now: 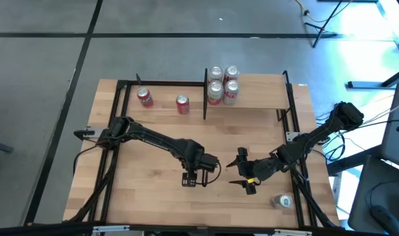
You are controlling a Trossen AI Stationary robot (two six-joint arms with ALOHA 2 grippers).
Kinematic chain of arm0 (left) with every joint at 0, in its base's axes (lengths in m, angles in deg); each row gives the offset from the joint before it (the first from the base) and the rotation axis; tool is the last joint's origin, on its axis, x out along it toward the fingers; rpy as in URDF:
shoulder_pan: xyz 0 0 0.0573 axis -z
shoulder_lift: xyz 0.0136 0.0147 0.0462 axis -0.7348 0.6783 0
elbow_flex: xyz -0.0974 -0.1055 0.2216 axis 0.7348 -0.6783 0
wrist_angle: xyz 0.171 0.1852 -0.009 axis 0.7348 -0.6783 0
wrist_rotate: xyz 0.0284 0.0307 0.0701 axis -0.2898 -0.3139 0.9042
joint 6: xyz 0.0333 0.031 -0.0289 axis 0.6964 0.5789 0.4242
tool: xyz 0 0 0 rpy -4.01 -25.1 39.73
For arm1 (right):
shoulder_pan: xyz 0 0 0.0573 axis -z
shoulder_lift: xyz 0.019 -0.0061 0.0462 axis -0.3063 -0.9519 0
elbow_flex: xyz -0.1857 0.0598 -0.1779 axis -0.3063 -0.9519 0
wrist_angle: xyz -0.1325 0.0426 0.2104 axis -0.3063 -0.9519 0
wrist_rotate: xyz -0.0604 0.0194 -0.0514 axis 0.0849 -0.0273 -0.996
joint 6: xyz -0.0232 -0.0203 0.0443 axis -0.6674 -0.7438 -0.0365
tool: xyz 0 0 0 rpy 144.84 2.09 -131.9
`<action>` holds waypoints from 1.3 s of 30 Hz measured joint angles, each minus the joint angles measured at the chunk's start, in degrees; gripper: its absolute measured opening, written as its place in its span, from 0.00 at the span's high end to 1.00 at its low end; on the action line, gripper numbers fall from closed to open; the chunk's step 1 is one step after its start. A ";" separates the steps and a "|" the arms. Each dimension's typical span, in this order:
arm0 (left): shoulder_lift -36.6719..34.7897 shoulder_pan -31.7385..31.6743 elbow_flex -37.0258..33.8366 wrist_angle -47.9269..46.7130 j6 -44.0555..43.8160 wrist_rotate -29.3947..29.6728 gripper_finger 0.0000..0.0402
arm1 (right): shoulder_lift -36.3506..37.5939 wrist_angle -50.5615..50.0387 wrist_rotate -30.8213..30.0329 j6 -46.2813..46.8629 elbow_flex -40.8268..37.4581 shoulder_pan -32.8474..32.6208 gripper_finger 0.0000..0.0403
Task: Place canned beverage on shelf
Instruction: Put the left blue soda can on the shelf
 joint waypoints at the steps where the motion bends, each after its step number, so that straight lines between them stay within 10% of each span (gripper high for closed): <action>1: -0.02 0.06 0.00 0.00 0.00 0.15 0.34 | 0.00 0.00 0.00 -0.02 0.00 0.00 0.28; 28: -8.38 4.23 -0.60 -0.74 -0.65 10.25 0.26 | 0.02 0.65 -0.83 -0.15 -0.02 0.00 0.28; 39: -24.95 17.96 -26.96 10.87 -15.56 27.03 0.25 | -5.58 9.33 -6.02 -1.93 -0.04 1.55 0.28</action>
